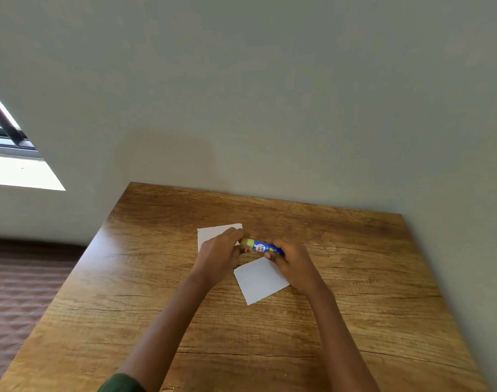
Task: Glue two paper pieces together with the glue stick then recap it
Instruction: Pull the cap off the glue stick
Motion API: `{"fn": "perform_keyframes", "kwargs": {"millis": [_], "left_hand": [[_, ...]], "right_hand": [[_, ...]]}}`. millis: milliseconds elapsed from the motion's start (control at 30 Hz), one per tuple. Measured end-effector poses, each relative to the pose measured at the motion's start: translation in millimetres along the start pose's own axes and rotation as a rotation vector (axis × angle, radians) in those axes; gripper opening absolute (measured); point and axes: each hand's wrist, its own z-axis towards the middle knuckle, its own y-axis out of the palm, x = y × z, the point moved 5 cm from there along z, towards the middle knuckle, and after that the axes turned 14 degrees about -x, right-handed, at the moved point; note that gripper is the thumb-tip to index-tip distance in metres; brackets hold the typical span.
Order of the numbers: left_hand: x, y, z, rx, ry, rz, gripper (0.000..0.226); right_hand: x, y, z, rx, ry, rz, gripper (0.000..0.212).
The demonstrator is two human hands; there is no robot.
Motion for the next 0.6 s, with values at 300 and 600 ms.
{"fn": "perform_keyframes", "kwargs": {"millis": [300,600], "left_hand": [[6,-4,9,0.011,0.008,0.046,0.023],[22,-11,30,-0.010,0.082,0.108,0.021]], "right_hand": [[-1,-10,-1,0.042,0.007,-0.002,0.034],[-3,-28,-6,0.112,-0.030,-0.056,0.023]]}}
